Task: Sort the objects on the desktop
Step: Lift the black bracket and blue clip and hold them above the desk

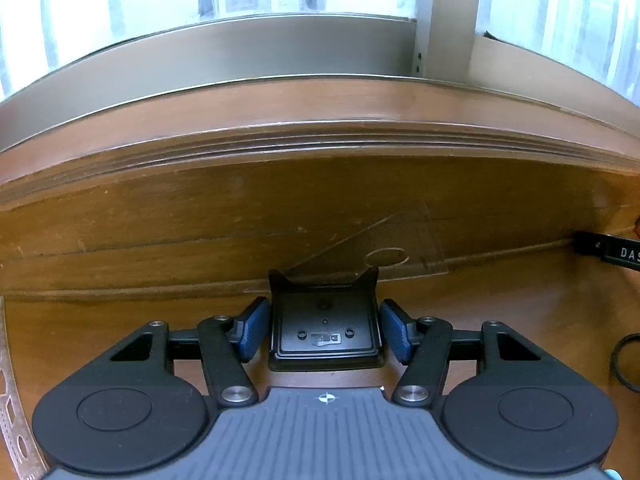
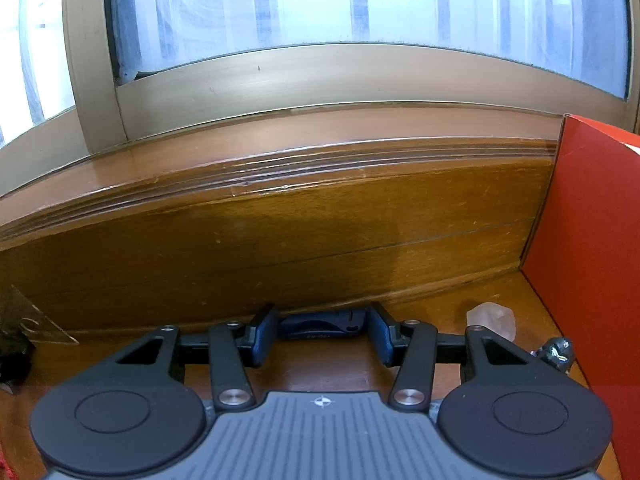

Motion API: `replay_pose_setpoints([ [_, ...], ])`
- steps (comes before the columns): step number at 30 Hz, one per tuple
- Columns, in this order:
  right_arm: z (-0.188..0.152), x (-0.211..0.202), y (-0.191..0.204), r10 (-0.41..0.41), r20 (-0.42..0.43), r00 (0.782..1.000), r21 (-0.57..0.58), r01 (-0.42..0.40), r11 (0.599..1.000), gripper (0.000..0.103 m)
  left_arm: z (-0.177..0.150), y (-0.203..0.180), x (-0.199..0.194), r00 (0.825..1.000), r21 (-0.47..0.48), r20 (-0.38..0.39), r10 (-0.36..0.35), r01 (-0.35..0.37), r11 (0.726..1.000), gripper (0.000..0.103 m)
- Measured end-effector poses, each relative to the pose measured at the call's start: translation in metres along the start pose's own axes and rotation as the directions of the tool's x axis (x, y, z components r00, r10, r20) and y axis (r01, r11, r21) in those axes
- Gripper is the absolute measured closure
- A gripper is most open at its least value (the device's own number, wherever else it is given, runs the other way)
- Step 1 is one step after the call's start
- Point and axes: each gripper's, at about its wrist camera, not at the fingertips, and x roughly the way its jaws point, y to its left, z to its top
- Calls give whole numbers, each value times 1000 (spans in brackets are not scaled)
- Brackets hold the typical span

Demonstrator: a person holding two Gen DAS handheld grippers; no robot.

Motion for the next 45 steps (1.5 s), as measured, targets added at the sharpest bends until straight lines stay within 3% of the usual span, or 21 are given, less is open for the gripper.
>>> replay_pose_setpoints([
  [11, -8, -25, 1, 71, -9, 997, 66, -70, 995, 52, -7, 6, -31, 998, -48, 32, -54, 55, 997, 43],
  [18, -27, -70, 18, 115, -29, 993, 17, -114, 993, 52, -18, 2, -44, 996, -48, 20, -88, 89, 995, 43],
  [27, -38, -114, 2, 158, -64, 985, 11, -158, 987, 52, -32, -13, -72, 993, -15, 38, -111, 112, 994, 43],
  [45, -59, -180, 4, 221, -31, 975, -18, -221, 975, 52, -50, -28, -122, 986, 11, 103, -131, 130, 991, 43],
])
